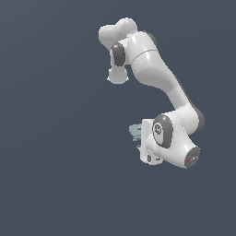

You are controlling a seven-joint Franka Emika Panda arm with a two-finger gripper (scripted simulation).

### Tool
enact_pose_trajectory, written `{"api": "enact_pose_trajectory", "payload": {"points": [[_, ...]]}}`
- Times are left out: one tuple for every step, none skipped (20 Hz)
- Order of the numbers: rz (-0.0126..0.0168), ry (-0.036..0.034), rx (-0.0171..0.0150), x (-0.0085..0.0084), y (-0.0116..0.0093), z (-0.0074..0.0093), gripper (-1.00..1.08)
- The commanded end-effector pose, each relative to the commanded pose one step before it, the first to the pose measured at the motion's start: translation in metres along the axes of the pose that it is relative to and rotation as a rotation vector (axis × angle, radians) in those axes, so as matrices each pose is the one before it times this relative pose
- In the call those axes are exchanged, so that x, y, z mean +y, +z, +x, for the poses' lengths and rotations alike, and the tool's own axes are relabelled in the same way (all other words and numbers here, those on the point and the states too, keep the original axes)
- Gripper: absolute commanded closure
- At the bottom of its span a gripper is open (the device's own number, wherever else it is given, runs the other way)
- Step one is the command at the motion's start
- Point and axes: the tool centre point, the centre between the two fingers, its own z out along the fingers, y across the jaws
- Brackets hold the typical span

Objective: Pick up the object and move it to a goal position.

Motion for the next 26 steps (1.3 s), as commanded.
{"api": "enact_pose_trajectory", "payload": {"points": [[0.00631, -0.01267, -0.00413, -0.00049, 0.00061, 0.00022, -1.0], [0.00096, -0.00186, -0.00062, -0.00007, 0.00012, 0.00007, -1.0], [0.00031, -0.00059, -0.00019, -0.00003, 0.00003, 0.00001, -1.0], [-0.00167, 0.00363, 0.0011, 0.0002, -0.00003, 0.00011, -1.0], [0.0, 0.0, 0.0, -0.00001, 0.00006, 0.0, -1.0], [0.0, 0.0, 0.0, -0.00002, 0.00018, -0.00001, -1.0], [0.0, 0.0, 0.0, -0.00004, 0.0003, -0.00002, -1.0], [0.0, 0.0, 0.0, -0.00005, 0.00043, -0.00002, -1.0], [0.0, 0.0, 0.0, -0.00006, 0.00056, -0.00003, -1.0], [0.0, 0.0, 0.0, -0.00008, 0.0007, -0.00004, -1.0], [0.0, 0.0, 0.0, -0.00009, 0.00086, -0.00005, -1.0], [0.00024, -0.00064, -0.0001, 0.00005, 0.00111, 0.00025, -1.0], [0.0, 0.0, 0.0, -0.00012, 0.0012, -0.00007, -1.0], [0.0, 0.0, 0.0, -0.00013, 0.00139, -0.00008, -1.0], [0.00018, -0.00045, -0.00007, -0.00003, 0.00167, 0.00012, -1.0], [0.0, 0.0, 0.0, -0.00016, 0.00184, -0.00011, -1.0], [0.00027, -0.00063, -0.0001, 0.0, 0.00219, 0.00018, -1.0], [0.0, 0.0, 0.0, -0.00015, 0.0022, -0.00014, -1.0], [0.0002, -0.00044, -0.00009, -0.00001, 0.0022, 0.00008, -1.0], [0.0, 0.0, 0.0, -0.0001, 0.00203, -0.00014, -1.0], [0.00029, -0.00061, -0.00015, 0.00009, 0.00202, 0.00018, -1.0], [0.0, 0.0, 0.0, -0.00006, 0.00178, -0.00013, -1.0], [0.0, 0.0, 0.0, -0.00003, 0.00163, -0.00013, -1.0], [0.0003, -0.00059, -0.0002, 0.00016, 0.00157, 0.00021, -1.0], [0.0, 0.0, 0.0, 0.0, 0.00127, -0.00011, -1.0], [0.0, 0.0, 0.0, 0.00001, 0.00107, -0.00009, -1.0]]}}
